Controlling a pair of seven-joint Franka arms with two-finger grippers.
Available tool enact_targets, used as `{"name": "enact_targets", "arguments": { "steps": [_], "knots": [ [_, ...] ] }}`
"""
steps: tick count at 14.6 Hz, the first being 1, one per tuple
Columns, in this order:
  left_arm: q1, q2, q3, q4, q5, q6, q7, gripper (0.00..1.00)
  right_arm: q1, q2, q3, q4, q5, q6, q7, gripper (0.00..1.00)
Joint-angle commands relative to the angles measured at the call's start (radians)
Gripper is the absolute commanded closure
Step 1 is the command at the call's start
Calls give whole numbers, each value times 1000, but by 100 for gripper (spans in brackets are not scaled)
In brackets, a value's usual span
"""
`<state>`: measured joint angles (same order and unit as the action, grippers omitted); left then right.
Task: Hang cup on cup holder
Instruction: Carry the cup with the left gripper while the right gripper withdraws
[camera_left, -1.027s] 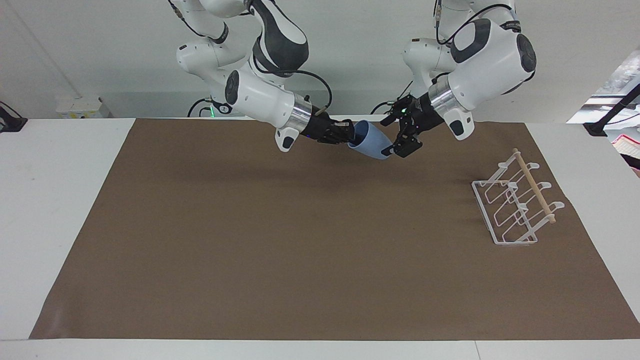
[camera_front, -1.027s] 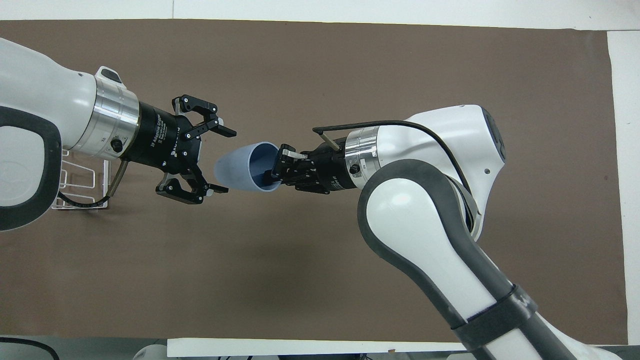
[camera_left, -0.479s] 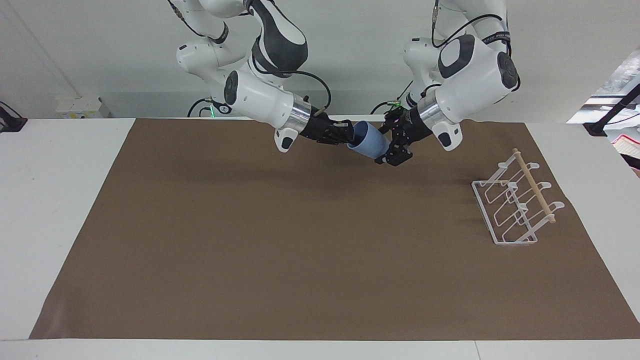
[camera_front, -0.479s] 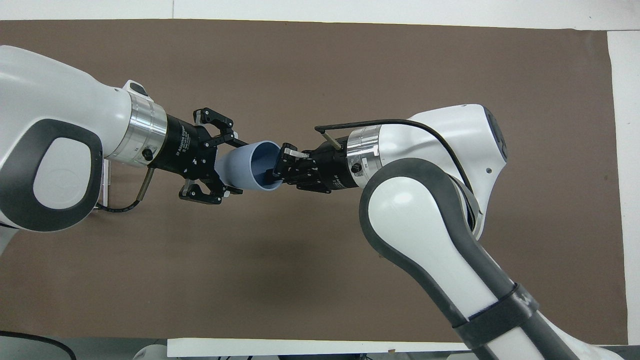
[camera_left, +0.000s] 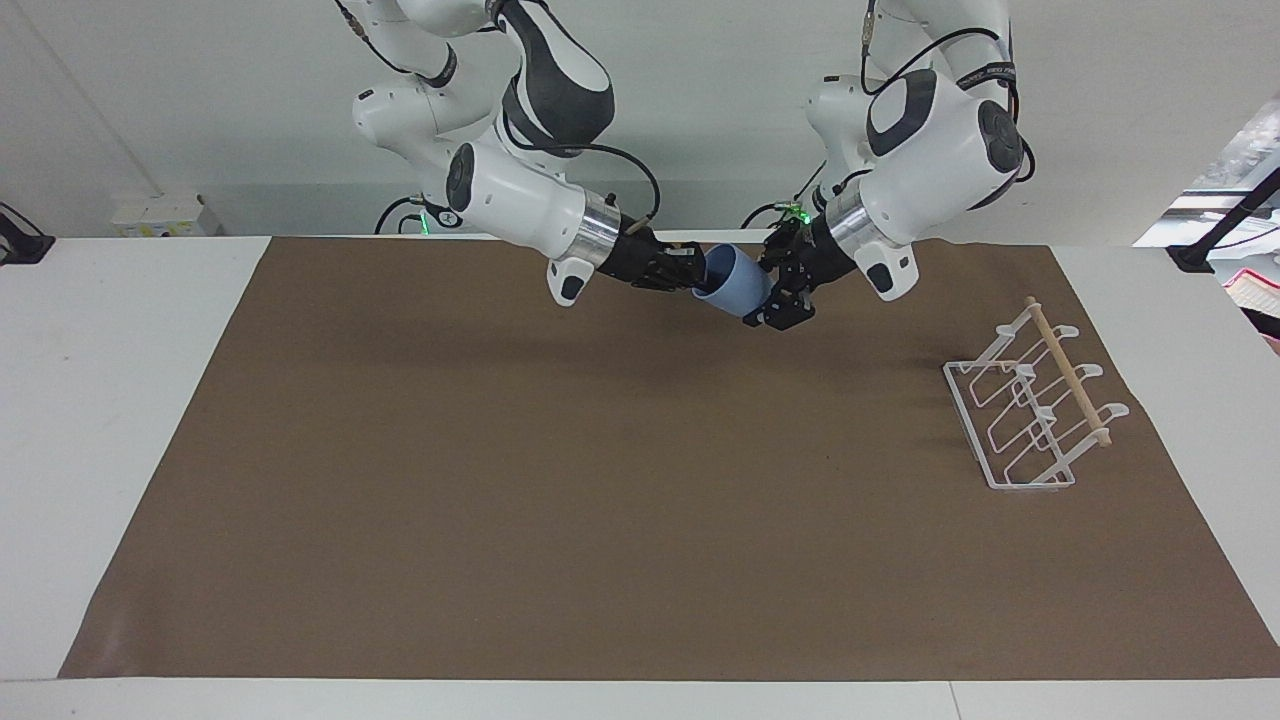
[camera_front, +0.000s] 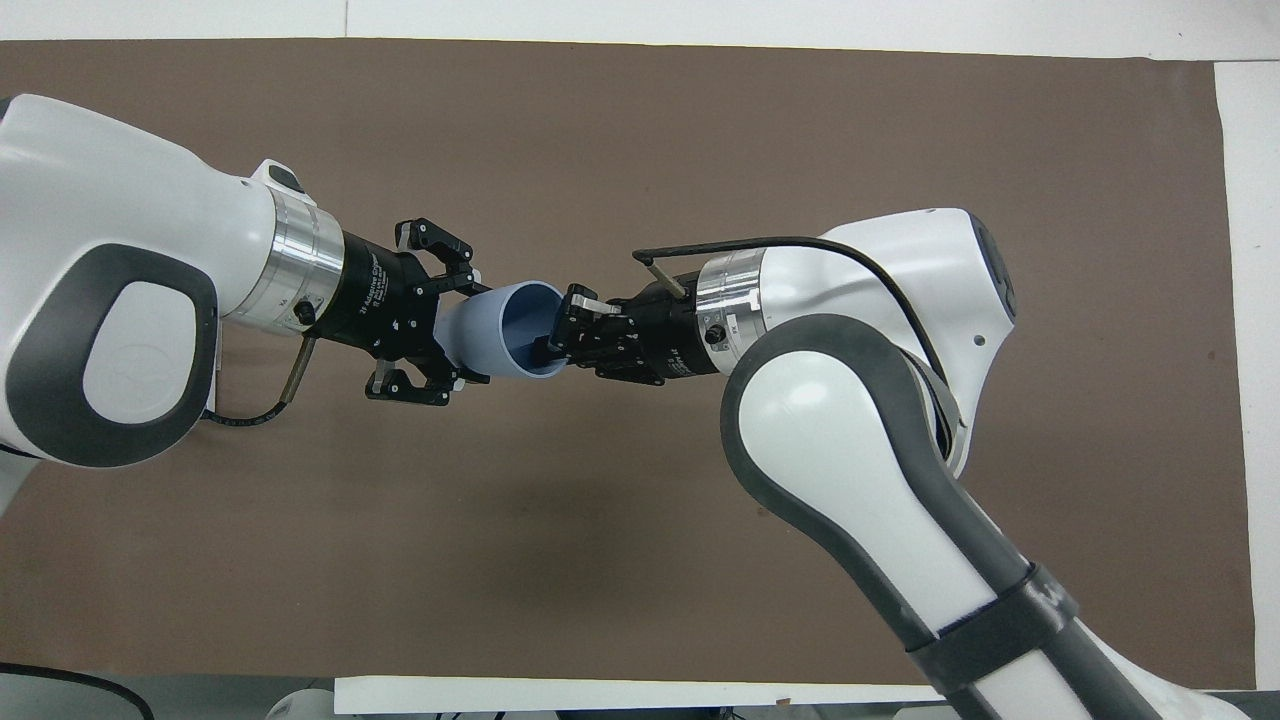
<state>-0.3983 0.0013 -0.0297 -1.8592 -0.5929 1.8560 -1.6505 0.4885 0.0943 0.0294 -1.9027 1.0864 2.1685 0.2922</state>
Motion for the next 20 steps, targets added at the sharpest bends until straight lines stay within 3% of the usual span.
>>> {"name": "enact_targets", "arguments": {
  "steps": [1, 3, 5, 7, 11, 16, 20],
  "knots": [
    [45, -3, 16, -5, 98, -9, -43, 100, -59, -16, -8, -1, -11, 10, -5, 1],
    [47, 5, 16, -3, 343, -6, -72, 100, -137, -37, -8, -1, -142, 13, -7, 1],
    [62, 11, 17, 12, 547, -21, -72, 100, -236, -76, -6, 2, -425, -12, -40, 1],
    [69, 34, 16, 53, 773, -67, -60, 100, -319, -96, -9, 31, -624, -146, -47, 1],
    [-5, 74, 13, 77, 1231, -199, -69, 100, -454, -97, -11, 190, -1010, -438, -56, 1],
    [-8, 143, 11, 42, 1744, -267, -254, 100, -568, -85, -8, 469, -1149, -807, -252, 1],
    [-7, 265, 11, 38, 2001, -385, -415, 100, -565, -79, -2, 452, -1179, -862, -281, 1]
  ]
}}
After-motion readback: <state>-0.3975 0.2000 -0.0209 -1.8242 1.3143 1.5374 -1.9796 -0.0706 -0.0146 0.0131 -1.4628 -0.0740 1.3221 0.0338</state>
